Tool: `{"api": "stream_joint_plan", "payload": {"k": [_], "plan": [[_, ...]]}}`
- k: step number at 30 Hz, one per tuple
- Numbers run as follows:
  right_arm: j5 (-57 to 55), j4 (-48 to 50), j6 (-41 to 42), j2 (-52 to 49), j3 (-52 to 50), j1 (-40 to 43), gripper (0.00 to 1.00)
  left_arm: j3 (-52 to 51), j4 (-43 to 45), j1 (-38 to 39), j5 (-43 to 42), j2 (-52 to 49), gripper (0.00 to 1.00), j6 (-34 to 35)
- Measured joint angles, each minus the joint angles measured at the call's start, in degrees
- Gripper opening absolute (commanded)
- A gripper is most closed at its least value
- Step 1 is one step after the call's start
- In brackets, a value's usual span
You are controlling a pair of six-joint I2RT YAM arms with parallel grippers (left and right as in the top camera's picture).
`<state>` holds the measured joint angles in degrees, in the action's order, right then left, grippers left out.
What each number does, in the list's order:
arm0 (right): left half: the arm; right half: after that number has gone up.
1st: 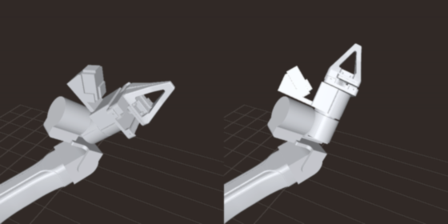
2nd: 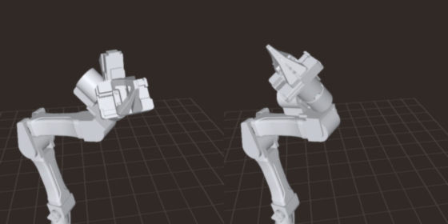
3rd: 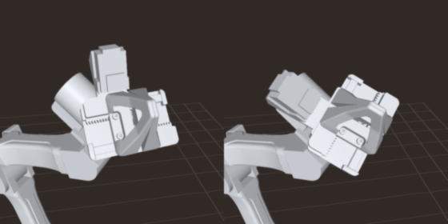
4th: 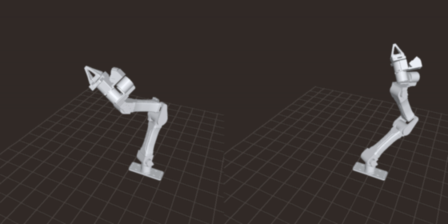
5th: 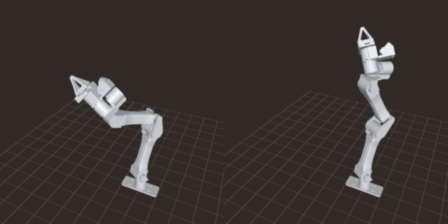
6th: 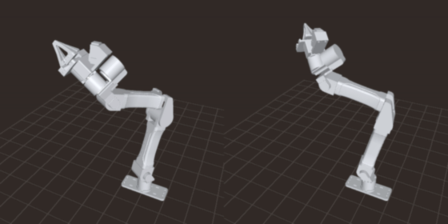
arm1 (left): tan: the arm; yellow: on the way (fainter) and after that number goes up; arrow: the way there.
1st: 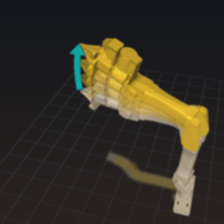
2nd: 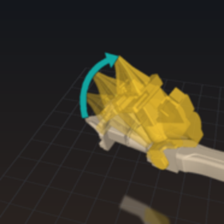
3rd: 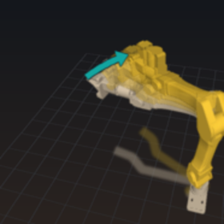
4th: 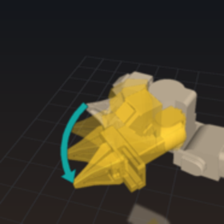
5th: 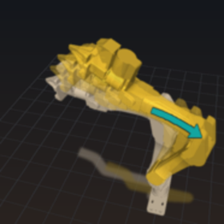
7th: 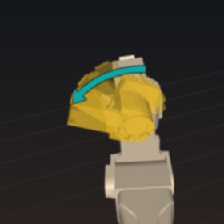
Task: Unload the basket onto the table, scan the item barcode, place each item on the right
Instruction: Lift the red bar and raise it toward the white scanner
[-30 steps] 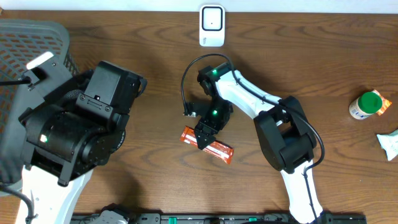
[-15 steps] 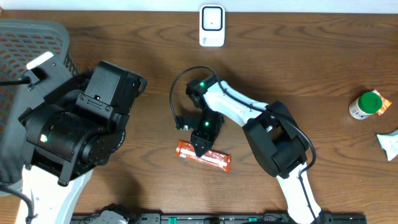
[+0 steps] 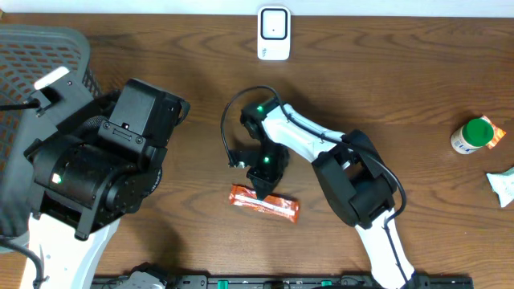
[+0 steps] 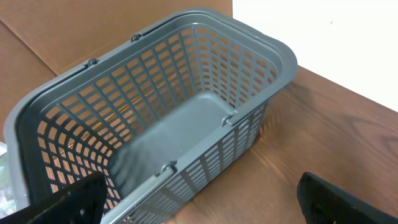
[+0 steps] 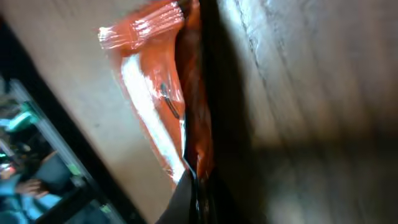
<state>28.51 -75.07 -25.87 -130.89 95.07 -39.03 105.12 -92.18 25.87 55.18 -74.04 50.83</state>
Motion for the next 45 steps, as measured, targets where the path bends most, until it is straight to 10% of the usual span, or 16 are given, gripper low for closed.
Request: {"api": "stream_joint_plan", "payload": {"k": [9,28,45], "plan": [[12.9,-9.3,1.2,-0.7,15.8,6.1,0.02,0.0,0.0,0.0,0.0,0.0,0.98,0.0],[20.7,-8.6,1.4,-0.7,15.9,8.9,0.01,0.0,0.0,0.0,0.0,0.0,0.98,0.0],[-7.5,-5.7,6.0,-0.7,35.5,12.3,0.01,0.0,0.0,0.0,0.0,0.0,0.98,0.0]]}}
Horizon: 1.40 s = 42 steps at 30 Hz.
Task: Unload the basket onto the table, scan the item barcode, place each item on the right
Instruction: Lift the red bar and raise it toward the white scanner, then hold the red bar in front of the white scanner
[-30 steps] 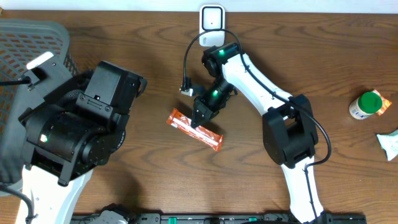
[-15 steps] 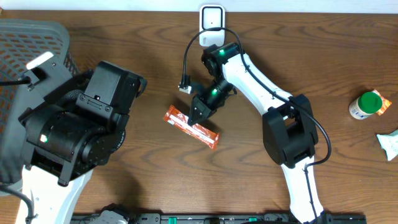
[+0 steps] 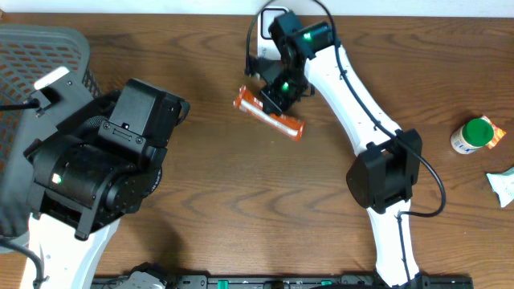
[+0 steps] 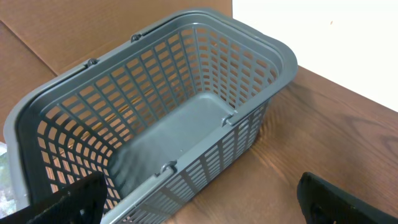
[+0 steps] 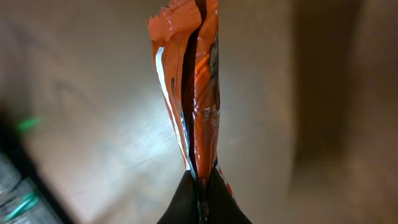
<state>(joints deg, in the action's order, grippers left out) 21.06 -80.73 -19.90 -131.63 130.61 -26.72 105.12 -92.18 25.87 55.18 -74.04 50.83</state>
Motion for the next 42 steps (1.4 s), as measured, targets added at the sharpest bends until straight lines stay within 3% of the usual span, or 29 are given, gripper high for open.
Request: {"api": "stream_joint_plan", "payload": {"k": [8,14,25,36,42], "plan": [[-17.6,9.7,-1.9,0.0,3.7,-0.5,0.01,0.0,0.0,0.0,0.0,0.0,0.98,0.0],[-28.3,22.7,-5.0,0.0,3.7,-1.8,0.01,0.0,0.0,0.0,0.0,0.0,0.98,0.0],[-38.2,45.8,-16.4,-0.5,3.7,-2.5,0.01,0.0,0.0,0.0,0.0,0.0,0.98,0.0],[-42.1,71.8,-25.9,-10.6,3.8,-1.9,0.01,0.0,0.0,0.0,0.0,0.0,0.98,0.0],[-41.3,80.3,-30.2,-14.5,3.8,-1.6,0.01,0.0,0.0,0.0,0.0,0.0,0.98,0.0]]}}
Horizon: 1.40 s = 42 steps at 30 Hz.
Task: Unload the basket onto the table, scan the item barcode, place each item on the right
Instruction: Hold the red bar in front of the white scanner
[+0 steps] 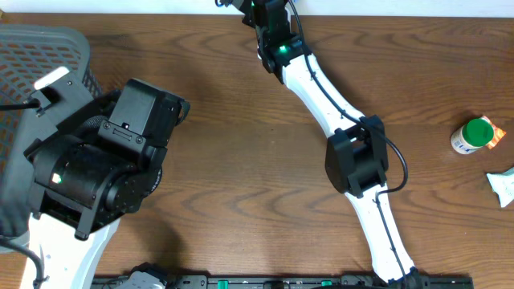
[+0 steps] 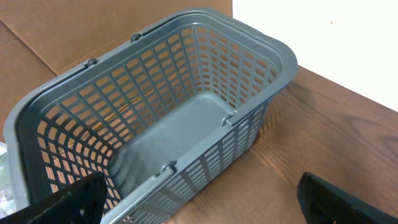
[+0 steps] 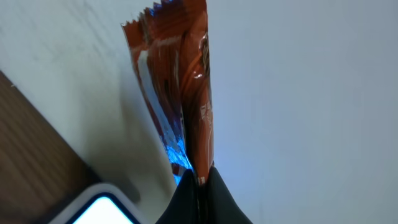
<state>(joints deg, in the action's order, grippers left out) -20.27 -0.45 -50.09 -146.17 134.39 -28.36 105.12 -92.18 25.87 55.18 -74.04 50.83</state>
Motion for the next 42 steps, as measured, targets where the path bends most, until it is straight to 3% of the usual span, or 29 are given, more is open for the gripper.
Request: {"api": "stream_joint_plan", "payload": {"k": [11,20,36,42], "plan": [[0.6,-1.9,-2.7,-8.2,-0.1,-0.6,0.01,0.0,0.0,0.0,0.0,0.0,0.98,0.0],[3.0,-10.1,-2.7,-8.2,-0.1,-1.0,0.01,0.0,0.0,0.0,0.0,0.0,0.98,0.0],[5.6,-12.3,1.9,-8.1,-0.1,-0.9,0.01,0.0,0.0,0.0,0.0,0.0,0.98,0.0],[6.6,-27.8,6.9,-4.4,0.0,-0.9,0.01,0.0,0.0,0.0,0.0,0.0,0.98,0.0]]}}
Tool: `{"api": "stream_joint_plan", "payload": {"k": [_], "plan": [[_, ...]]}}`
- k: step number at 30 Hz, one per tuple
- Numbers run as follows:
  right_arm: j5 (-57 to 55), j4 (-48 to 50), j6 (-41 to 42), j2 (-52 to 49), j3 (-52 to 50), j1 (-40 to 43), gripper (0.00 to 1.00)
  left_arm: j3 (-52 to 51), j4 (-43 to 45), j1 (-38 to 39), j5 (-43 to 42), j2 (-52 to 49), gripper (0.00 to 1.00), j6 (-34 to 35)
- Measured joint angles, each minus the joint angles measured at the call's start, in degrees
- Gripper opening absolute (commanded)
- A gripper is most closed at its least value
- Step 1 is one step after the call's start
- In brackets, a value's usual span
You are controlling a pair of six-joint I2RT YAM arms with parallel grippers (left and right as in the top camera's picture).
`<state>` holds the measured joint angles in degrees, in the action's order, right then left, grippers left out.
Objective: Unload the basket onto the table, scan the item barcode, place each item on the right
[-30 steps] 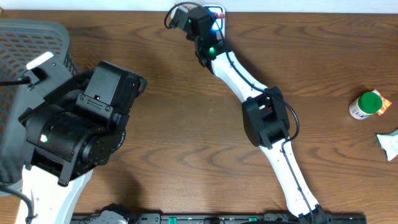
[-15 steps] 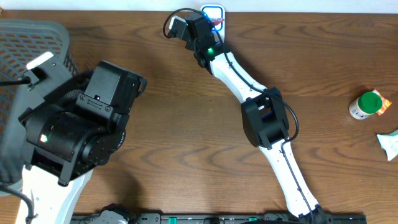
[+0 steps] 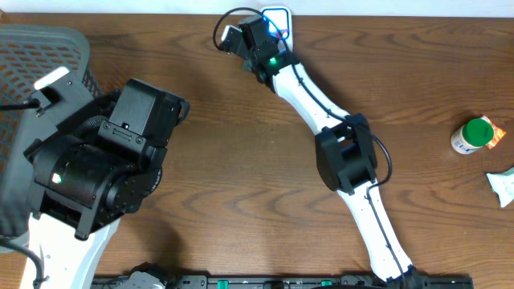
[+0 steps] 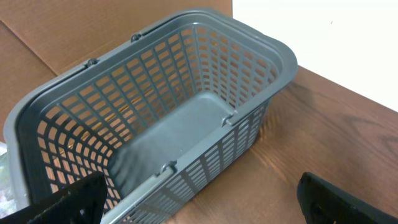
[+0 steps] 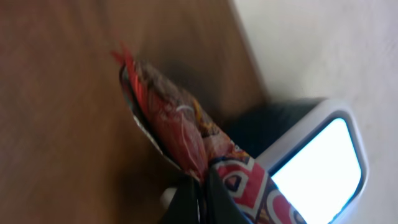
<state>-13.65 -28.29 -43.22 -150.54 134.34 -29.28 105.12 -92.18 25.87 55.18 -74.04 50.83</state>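
Observation:
My right gripper [image 5: 202, 186] is shut on one end of the orange-red snack packet [image 5: 171, 127], which hangs above the wood. The white scanner [image 5: 314, 162] stands just to the packet's right, its window glowing bright. From overhead the right gripper [image 3: 247, 36] sits at the table's far edge, just left of the scanner [image 3: 277, 18]; the packet is hidden there except perhaps a pale end. My left gripper [image 4: 199, 202] is open with nothing in it, above the near rim of the grey basket [image 4: 255, 50].
The grey basket [image 3: 36, 52] fills the far left corner, partly under the bulky left arm [image 3: 104, 177]. A green-capped bottle [image 3: 472, 135] and a crumpled white wrapper [image 3: 503, 186] lie at the right edge.
The right gripper has come back from over the table's far edge and turned. The packet now faces the scanner's lit window instead of the white wall. The left arm has not moved.
The right gripper was shut on the packet lying at the table's middle front. Then it held the packet in the air near the scanner. Then the packet was past the far edge by the wall, and now it is beside the scanner's window.

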Motion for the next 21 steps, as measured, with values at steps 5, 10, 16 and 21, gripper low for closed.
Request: {"api": "stream_joint_plan", "payload": {"k": [5,10,16,21], "plan": [[0.5,-15.8,6.0,5.8,0.0,0.3,0.01,0.0,0.0,0.0,0.0,0.0,0.98,0.0],[3.0,-27.6,11.5,11.5,0.0,0.4,0.01,0.0,0.0,0.0,0.0,0.0,0.98,0.0],[5.5,-39.4,16.5,15.1,0.0,0.6,0.01,0.0,0.0,0.0,0.0,0.0,0.98,0.0],[6.8,-48.6,22.8,16.1,0.0,2.9,0.01,0.0,0.0,0.0,0.0,0.0,0.98,0.0]]}}
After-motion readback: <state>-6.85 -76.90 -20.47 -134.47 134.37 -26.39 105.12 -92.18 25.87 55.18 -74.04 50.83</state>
